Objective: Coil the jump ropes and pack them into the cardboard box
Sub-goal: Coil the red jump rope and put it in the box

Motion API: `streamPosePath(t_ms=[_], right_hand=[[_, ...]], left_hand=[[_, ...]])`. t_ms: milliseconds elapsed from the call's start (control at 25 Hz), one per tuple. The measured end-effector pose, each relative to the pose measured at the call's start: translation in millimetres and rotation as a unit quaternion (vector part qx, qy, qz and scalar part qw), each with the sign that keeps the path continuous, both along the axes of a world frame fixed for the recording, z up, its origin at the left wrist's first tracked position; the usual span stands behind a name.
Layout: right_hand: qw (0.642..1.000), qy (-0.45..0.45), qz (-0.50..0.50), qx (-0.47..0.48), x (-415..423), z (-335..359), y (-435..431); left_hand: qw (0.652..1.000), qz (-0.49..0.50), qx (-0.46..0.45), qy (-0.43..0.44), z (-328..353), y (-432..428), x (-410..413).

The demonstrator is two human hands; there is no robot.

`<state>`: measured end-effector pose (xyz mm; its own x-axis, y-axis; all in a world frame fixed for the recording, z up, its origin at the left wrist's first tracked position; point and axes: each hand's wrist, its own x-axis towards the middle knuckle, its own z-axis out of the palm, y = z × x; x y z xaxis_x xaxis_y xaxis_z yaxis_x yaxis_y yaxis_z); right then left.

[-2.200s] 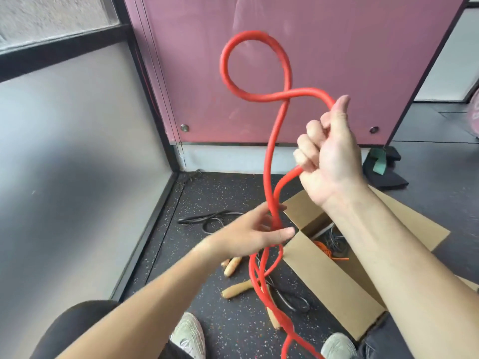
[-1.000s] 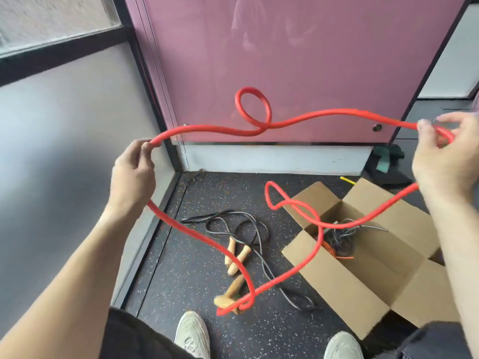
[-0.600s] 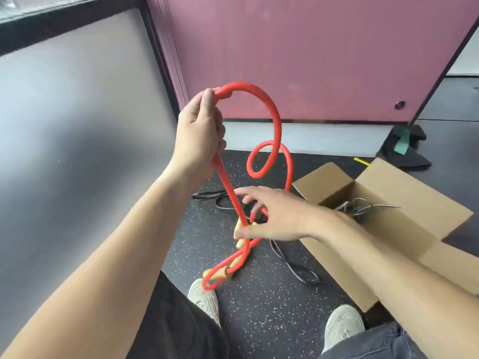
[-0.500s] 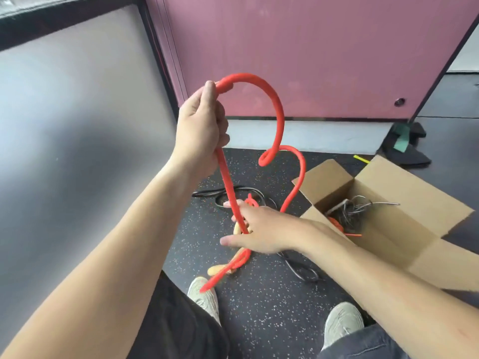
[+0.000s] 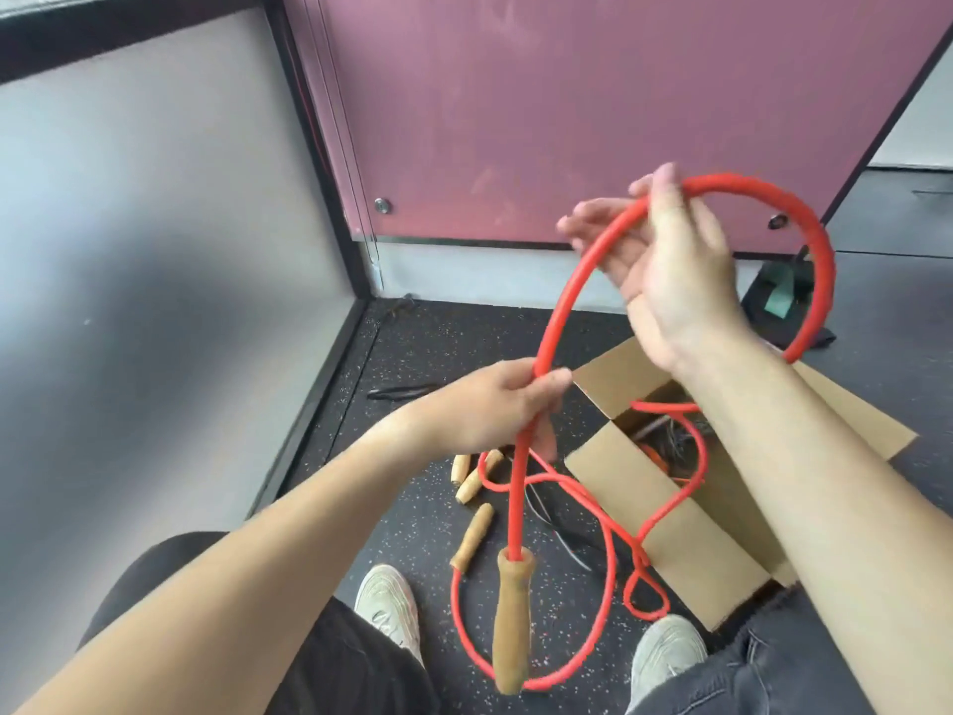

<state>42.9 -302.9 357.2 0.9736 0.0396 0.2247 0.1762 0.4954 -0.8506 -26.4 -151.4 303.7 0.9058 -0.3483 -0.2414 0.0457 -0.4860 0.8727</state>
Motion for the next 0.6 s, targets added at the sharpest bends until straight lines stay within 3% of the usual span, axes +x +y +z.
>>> streamPosePath(t_ms=[40,80,160,280,320,400,440,520,600], right_hand=[[0.999,0.035,-0.007,0.024,3.2,1.0,-5.4],[0.998,0.063,-0.008,-0.025,5.7,-1.6,-7.6],[0.964,0.103,0.093,-0.228,-4.4,-12.9,-1.6],[0.810,0.050,0.371,-0.452,-49.6,-38.2,28.2],[0.791,0.016,0.386,-0.474,-59.5,-43.1,36.0],[0.856,-0.005,0.307,-0.415,-57.5,-47.8,40.6],[0.899,-0.004,0.248,-0.361,-52.2,-45.9,38.8],[0.960,0.004,0.135,-0.244,-39.7,-35.7,30.8],[0.983,0.011,0.046,-0.179,-27.2,-27.3,20.2]], left_hand=[[0.996,0.050,-0.067,-0.018,2.8,-1.6,2.4],[0.980,0.109,-0.163,-0.032,8.0,-1.5,7.4],[0.919,0.202,-0.335,-0.041,25.3,1.5,19.6],[0.858,0.274,-0.432,-0.039,40.6,9.9,32.3],[0.846,0.288,-0.447,-0.027,41.5,12.6,34.9],[0.846,0.283,-0.453,-0.004,40.9,17.9,38.2],[0.869,0.266,-0.418,-0.004,39.9,20.3,38.3],[0.944,0.190,-0.268,-0.015,33.4,17.1,30.4],[0.989,0.063,-0.134,0.013,20.8,2.8,12.0]])
